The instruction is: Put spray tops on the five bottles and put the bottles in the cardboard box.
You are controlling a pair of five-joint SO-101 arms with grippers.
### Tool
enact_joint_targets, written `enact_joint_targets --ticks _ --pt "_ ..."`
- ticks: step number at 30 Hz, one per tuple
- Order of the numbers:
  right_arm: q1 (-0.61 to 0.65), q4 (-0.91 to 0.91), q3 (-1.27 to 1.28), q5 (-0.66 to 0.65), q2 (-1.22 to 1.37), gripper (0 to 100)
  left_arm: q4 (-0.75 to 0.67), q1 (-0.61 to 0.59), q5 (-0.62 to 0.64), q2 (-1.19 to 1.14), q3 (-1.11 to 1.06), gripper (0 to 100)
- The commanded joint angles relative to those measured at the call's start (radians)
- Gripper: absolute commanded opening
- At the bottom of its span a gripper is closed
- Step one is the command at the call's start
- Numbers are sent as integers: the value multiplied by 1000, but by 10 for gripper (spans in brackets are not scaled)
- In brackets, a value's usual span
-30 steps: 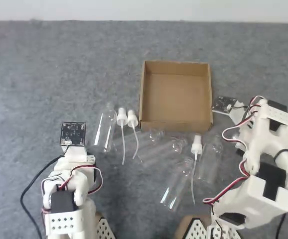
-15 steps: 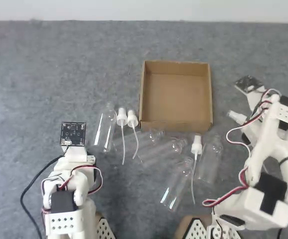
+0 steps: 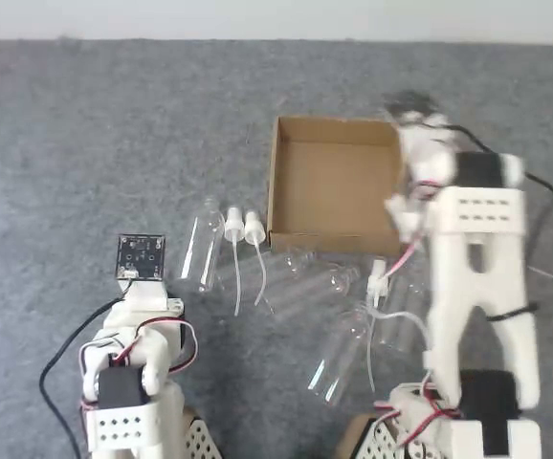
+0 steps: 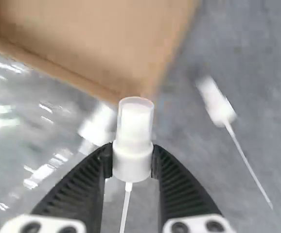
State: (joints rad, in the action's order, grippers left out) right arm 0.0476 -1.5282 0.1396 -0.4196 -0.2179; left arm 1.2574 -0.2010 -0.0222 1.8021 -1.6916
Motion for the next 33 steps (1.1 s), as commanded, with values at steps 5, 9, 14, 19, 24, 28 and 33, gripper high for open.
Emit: enact_joint_targets --ticks 5,9,14,19,24,28,33 --pt "433 -10 -284 356 76 17 5 2 5 18 7 12" --pt "526 18 -439 463 271 17 5 2 5 18 7 12" --pt "572 8 -664 552 486 21 5 2 5 18 7 12" --pt "628 -31 -825 591 650 21 5 2 5 18 7 12" --pt "670 -85 -967 597 783 21 5 2 5 18 7 12" --pt "671 -81 -1019 634 880 21 5 2 5 18 7 12" --pt "671 -99 -1051 638 941 117 5 2 5 18 7 12"
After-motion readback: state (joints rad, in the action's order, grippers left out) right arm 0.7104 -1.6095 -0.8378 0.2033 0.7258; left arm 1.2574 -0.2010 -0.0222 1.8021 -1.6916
